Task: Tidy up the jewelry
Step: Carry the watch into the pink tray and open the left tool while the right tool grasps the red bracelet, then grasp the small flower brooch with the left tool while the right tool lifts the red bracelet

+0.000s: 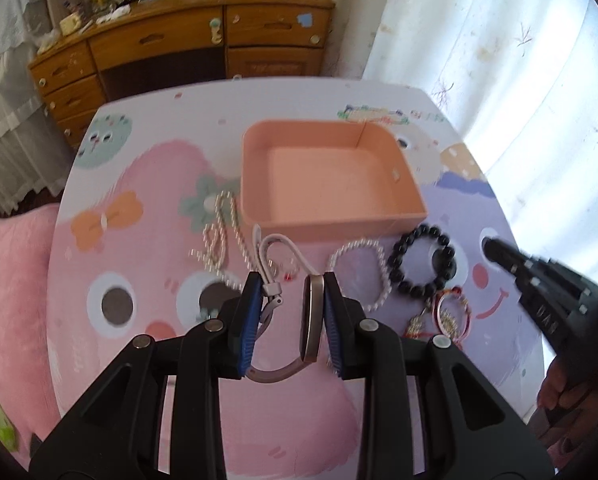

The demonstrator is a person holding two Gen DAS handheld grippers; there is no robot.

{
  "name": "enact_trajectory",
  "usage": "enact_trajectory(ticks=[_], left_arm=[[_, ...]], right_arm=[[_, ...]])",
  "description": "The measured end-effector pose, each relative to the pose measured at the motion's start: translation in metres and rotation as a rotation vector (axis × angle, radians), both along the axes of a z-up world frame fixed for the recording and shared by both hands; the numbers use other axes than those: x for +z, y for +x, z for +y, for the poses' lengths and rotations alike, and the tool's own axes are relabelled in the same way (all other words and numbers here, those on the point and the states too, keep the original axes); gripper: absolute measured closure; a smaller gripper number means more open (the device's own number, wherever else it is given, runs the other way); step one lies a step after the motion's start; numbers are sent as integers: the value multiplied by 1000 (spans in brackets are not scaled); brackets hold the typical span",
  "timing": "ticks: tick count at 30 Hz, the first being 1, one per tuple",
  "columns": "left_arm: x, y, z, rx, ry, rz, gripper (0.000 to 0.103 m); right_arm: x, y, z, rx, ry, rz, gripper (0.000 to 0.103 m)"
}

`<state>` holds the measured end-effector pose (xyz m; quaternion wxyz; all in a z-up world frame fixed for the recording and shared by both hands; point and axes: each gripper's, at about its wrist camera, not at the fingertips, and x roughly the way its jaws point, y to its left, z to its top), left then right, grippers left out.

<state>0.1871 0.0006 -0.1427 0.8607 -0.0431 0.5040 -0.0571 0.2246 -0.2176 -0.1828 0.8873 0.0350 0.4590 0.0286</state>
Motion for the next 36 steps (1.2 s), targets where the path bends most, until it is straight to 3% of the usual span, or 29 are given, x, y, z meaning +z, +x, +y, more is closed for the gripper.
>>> enact_trajectory(ticks=[5,11,15,20,29,36], left_arm=[[19,33,-4,-32,-46,-89,77],[23,71,-12,-46,-36,-168,75],[17,90,-13,-28,-49,-141,35],[17,80,-14,-54,-19,-160,32],[-19,23,2,-10,-104,-15,32],[-56,-27,-12,-38,-102,116,36]], right_arm=[[-19,-2,-25,-68,39,75,102],[-44,-9,-48,-130,41,157,98],[-54,-18,-56,-164,88,195,93],[-61,-25,-52,-156,111,211,74],[-74,-28,-51,-162,138,274,73],[-81,-31,-49,-150,168,301,74]])
